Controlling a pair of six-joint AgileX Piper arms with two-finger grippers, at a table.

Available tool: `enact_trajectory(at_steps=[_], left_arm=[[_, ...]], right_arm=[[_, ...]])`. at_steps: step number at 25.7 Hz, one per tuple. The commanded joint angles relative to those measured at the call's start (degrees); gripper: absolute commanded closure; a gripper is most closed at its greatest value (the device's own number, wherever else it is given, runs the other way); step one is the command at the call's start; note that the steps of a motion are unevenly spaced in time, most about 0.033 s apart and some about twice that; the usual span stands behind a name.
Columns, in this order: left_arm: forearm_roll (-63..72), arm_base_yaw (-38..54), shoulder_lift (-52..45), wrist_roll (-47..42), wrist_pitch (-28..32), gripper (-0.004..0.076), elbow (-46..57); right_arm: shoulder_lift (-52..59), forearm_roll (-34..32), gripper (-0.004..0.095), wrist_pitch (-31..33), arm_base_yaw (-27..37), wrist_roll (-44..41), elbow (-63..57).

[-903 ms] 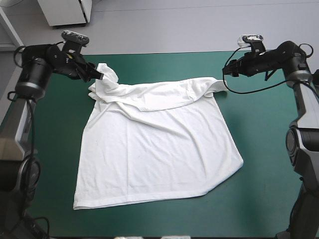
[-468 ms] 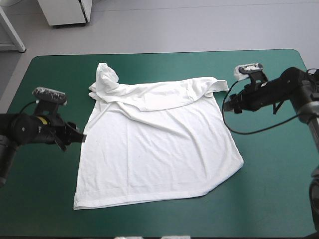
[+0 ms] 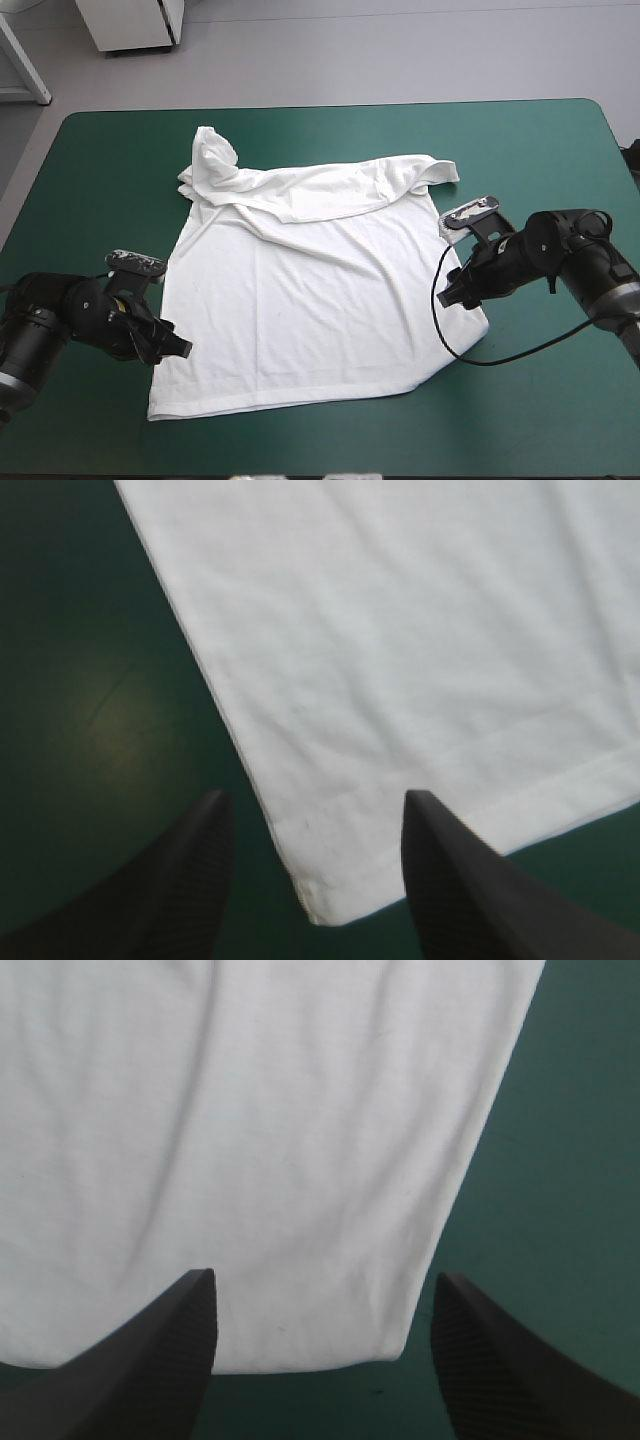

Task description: Fold the cloth

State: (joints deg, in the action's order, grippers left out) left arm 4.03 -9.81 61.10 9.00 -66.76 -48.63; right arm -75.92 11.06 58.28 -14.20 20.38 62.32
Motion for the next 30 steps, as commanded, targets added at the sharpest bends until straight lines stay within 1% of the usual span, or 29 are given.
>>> enact_trajectory(at_steps=[1,14,16,17,19,26,28,29,30], left_arm=[[0.25,-0.34,-1.04,-0.73,2.41,0.0339,2.34],[-1.28,-0.34,-0.94,-0.96,8.11,0.0339,14.66],[-2.02,-0.34,-0.94,-1.36,8.8,0.0339,16.02],[-2.13,-0.34,-0.94,-1.36,9.36,0.0339,17.4],[-0.21,-0.34,-0.8,-0.71,9.7,0.0339,18.2],[3.12,-0.34,1.74,-0.71,9.59,0.0342,18.2],[4.8,-0.34,2.62,0.75,9.12,0.0375,18.2],[5.9,-0.34,3.17,1.38,9.12,0.0412,18.2],[7.06,-0.34,3.88,1.9,9.12,0.0475,18.2]], right_arm=[[2.12,-2.15,0.0317,-1.47,-1.48,-1.02,0.51],[2.15,-2.56,0.0331,-1.65,-1.58,-1.91,0.47],[2.15,-4.84,0.0331,-1.21,-1.58,-2.88,-0.03],[2.15,-7.21,0.0331,-1.04,-1.58,-4.08,-0.02],[2.15,-9.49,0.0331,-0.69,-1.58,-4.92,-0.02],[2.15,-11.06,0.0331,0.22,-1.58,-7.0,-0.02],[2.04,-11.66,0.0331,0.34,-1.58,-7.02,-0.02],[2.04,-12.04,0.0331,0.44,-1.58,-7.12,-0.02],[1.82,-12.6,0.0331,0.44,-1.58,-7.56,-0.02]])
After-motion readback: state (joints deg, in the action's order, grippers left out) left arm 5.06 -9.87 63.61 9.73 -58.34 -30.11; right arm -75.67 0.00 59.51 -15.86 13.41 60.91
